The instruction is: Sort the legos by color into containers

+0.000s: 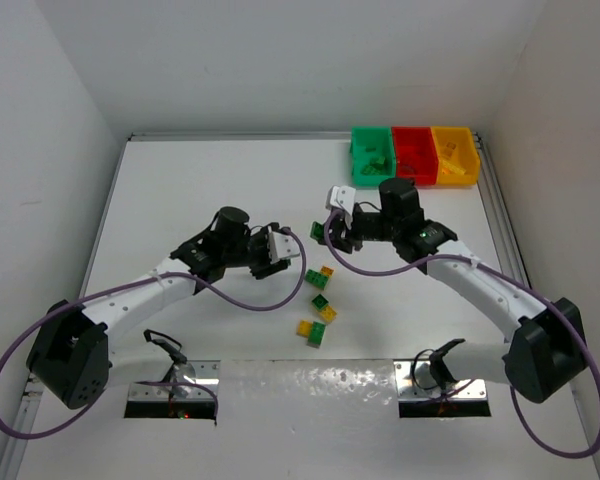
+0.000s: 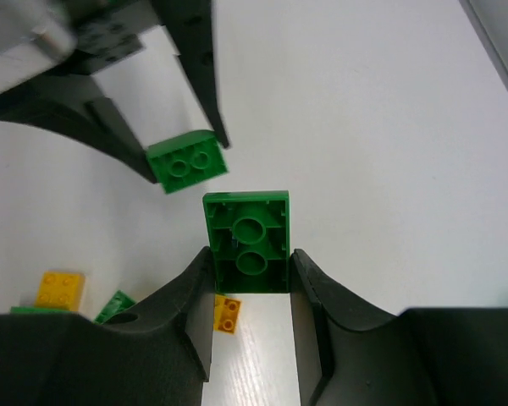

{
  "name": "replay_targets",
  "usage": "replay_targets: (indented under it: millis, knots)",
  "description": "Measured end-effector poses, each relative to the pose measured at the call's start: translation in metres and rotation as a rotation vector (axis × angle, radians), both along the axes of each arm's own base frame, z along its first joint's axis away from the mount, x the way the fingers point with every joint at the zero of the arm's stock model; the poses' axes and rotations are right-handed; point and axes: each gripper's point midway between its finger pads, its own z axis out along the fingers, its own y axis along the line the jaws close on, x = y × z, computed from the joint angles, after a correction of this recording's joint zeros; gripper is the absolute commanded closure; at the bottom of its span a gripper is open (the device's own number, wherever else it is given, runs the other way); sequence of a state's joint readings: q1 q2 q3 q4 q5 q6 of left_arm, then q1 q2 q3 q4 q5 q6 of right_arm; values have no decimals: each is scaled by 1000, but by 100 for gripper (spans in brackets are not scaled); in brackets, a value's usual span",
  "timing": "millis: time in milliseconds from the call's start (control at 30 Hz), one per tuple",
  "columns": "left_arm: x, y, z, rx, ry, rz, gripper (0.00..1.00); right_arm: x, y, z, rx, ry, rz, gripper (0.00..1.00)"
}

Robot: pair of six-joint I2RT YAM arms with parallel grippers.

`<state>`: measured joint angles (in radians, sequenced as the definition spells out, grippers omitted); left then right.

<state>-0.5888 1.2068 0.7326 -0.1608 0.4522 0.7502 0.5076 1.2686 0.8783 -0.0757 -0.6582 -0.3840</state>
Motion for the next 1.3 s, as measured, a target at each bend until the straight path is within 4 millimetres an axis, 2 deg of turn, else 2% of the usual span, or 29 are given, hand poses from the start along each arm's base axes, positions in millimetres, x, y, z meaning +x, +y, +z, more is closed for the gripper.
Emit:
replay_targets:
  millis: [133,200,267,367,433,500,567,633,733,833,867,933,1033,1067,1133,1167,1233,1300]
  knots:
    - [5,0,4,-22,5,44,100,25,-10,-1,22,13,-138,100]
    - [11,-1,8,-42,-6,71,100,57,-21,-1,80,44,-283,100]
    - [17,-3,14,-66,-23,98,100,103,-45,-11,121,104,-504,100]
    - [24,-5,23,-99,-42,129,100,184,-79,-27,133,186,-831,100]
    - [28,-4,26,-111,-49,152,100,237,-93,-21,157,170,-995,100]
    - [31,-4,28,-119,-55,174,100,281,-104,-12,181,131,-1124,100]
    - [34,-3,30,-127,-60,193,100,313,-114,-3,213,91,-1232,100]
    - [36,-2,32,-133,-64,210,100,335,-124,-4,234,72,-1313,100]
    - [37,-1,30,-141,-63,226,100,360,-139,-17,235,54,-1402,96]
    - [36,2,24,-139,-53,239,100,377,-151,-45,197,57,-1459,91]
    - [36,2,22,-137,-50,242,100,380,-156,-57,179,63,-1474,82]
    - [36,3,20,-137,-45,250,100,380,-164,-79,137,84,-1496,78]
    - [39,4,23,-148,-56,257,100,377,-174,-103,86,113,-1518,53]
    - [40,4,24,-152,-60,261,100,377,-176,-105,80,116,-1518,38]
    - [41,3,26,-158,-69,261,100,374,-177,-109,63,116,-1506,27]
    - [42,3,27,-161,-75,259,100,373,-176,-110,55,116,-1487,16]
    - [43,3,29,-162,-87,255,100,369,-173,-110,31,116,-1454,10]
    - [44,2,32,-166,-101,251,100,363,-171,-105,17,118,-1418,9]
